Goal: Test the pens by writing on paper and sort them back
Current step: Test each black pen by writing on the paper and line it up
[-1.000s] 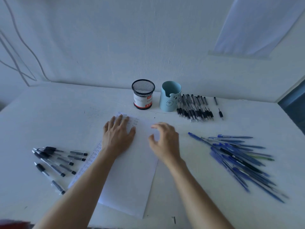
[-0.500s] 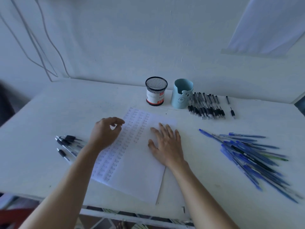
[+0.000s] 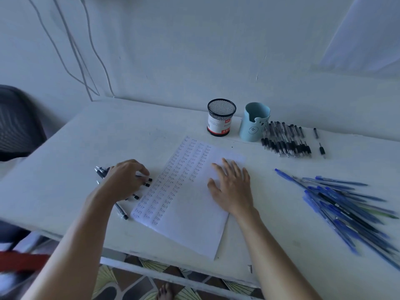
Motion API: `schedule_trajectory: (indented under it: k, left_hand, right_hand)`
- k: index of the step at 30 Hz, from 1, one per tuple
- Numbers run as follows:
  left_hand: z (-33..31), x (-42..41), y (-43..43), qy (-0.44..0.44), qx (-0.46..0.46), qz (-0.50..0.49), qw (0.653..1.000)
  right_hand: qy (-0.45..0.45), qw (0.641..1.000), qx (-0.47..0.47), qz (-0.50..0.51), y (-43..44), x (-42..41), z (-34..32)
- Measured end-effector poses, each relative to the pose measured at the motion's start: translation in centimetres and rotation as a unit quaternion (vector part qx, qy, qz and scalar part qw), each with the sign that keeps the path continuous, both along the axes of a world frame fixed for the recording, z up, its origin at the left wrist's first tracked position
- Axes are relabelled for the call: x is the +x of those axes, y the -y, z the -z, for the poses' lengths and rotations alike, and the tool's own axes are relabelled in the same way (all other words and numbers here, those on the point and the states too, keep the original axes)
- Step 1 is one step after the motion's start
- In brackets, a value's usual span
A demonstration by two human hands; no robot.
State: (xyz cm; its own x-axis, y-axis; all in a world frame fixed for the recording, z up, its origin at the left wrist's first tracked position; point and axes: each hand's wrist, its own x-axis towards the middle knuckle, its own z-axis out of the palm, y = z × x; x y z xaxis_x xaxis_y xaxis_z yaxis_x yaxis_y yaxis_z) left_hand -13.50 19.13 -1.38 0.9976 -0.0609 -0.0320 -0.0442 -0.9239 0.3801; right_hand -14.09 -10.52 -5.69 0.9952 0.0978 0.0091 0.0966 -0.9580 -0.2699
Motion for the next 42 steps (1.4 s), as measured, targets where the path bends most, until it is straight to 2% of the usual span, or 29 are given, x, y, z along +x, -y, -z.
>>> schedule_trajectory:
  k: [2, 4, 8, 11, 14, 18, 21, 26, 27, 30, 31, 34, 35, 36, 38, 42]
  left_hand:
    - [0.2, 0.2, 0.3, 0.003, 0.013, 0.003, 1.0]
    - [0.4, 0.5, 0.8, 0.045, 0.007, 0.01, 0.999]
    - [-0.5, 0.4, 2.9, 0.2, -0.158, 0.035, 0.966]
    - [-1.5, 0.3, 5.4, 0.24, -0.28, 0.029, 0.929]
    - [-2.3, 0.7, 7.8, 0.192, -0.477, -0.01, 0.857]
    - [-2.9, 1.1, 10.1, 0.037, -0.675, -0.061, 0.734]
    - [-3.4, 1.4, 11.2, -0.03, -0.74, -0.1, 0.665]
    - [-3.3, 2.3, 11.8, -0.049, -0.803, -0.121, 0.581]
    - [-3.0, 2.5, 11.8, -0.052, -0.804, -0.118, 0.58]
    - [-1.8, 3.3, 11.7, -0.015, -0.765, -0.138, 0.629]
    - [-1.3, 3.4, 11.7, -0.004, -0.759, -0.143, 0.635]
    - [0.0, 3.6, 11.2, -0.028, -0.79, -0.122, 0.6]
    - [0.5, 3.6, 10.9, -0.04, -0.791, -0.102, 0.602]
    - [1.0, 3.6, 10.9, -0.048, -0.777, -0.088, 0.622]
    - [1.7, 3.6, 11.1, -0.04, -0.725, -0.089, 0.682]
    - [2.1, 3.1, 11.3, 0.018, -0.628, -0.085, 0.773]
  right_hand:
    - [0.003, 1.0, -0.004, 0.004, 0.0, -0.1, -0.1]
    - [0.007, 1.0, -0.008, 0.006, 0.0, -0.3, -0.3]
    - [0.014, 1.0, 0.001, 0.005, 0.1, -0.5, -0.2]
    - [0.005, 1.0, 0.0, 0.004, 0.3, -0.5, 0.0]
    - [0.007, 1.0, 0.007, 0.001, 0.3, -0.4, 0.0]
    - [0.01, 1.0, 0.008, -0.005, 0.2, -0.4, 0.1]
    - [0.007, 1.0, 0.011, -0.009, 0.1, -0.3, 0.2]
    - [-0.002, 1.0, 0.022, -0.019, 0.2, -0.3, 0.3]
    - [-0.006, 0.999, 0.022, -0.022, 0.2, -0.3, 0.3]
    - [-0.016, 0.999, 0.007, -0.027, 0.3, -0.4, 0.1]
    - [-0.017, 0.999, 0.0, -0.027, 0.3, -0.4, 0.0]
    - [-0.014, 1.0, 0.0, -0.021, 0.4, -0.3, -0.1]
    - [-0.015, 1.0, 0.002, -0.021, 0.4, -0.3, -0.2]
    - [-0.017, 1.0, 0.003, -0.02, 0.4, -0.2, -0.2]
    - [-0.016, 1.0, 0.0, -0.019, 0.3, -0.1, 0.0]
    - [-0.011, 1.0, -0.008, -0.014, 0.2, -0.1, 0.1]
